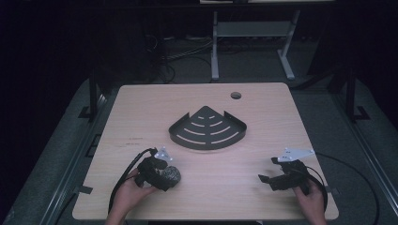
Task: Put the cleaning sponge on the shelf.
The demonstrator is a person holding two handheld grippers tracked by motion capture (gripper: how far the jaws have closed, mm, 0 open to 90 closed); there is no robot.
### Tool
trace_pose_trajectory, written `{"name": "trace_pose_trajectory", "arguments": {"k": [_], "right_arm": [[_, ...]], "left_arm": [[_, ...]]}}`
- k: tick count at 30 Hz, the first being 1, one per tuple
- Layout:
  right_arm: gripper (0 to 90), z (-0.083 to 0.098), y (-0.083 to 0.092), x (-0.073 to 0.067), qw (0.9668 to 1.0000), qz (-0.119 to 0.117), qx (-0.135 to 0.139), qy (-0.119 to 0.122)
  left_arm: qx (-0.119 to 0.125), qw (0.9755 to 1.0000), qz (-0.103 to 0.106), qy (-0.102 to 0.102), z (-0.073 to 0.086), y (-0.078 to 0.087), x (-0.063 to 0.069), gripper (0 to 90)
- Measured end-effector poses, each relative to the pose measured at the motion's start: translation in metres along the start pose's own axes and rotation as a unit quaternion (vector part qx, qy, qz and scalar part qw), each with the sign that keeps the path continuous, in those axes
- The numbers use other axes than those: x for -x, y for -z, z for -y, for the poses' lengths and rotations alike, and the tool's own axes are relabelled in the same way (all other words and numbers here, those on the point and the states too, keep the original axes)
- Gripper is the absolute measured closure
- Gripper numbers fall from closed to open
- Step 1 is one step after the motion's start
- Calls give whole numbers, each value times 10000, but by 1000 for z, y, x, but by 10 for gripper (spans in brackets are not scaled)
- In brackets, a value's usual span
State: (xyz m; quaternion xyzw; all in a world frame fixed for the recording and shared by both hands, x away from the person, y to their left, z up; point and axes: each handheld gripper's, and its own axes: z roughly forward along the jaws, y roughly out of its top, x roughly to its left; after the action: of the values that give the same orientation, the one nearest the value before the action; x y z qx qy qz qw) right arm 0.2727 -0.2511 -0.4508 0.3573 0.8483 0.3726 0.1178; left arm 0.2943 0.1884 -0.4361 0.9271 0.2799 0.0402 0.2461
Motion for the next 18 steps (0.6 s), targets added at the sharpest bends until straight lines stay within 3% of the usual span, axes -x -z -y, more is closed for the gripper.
{"name": "trace_pose_trajectory", "arguments": {"k": [11,18], "right_arm": [[139,0,0,0,10000,-14,9,-6],[138,0,0,0,10000,-16,15,11]], "left_arm": [[-33,9999,90,92,0,-5,-4,301],[12,9999,36,105,0,-4,-3,330]]}}
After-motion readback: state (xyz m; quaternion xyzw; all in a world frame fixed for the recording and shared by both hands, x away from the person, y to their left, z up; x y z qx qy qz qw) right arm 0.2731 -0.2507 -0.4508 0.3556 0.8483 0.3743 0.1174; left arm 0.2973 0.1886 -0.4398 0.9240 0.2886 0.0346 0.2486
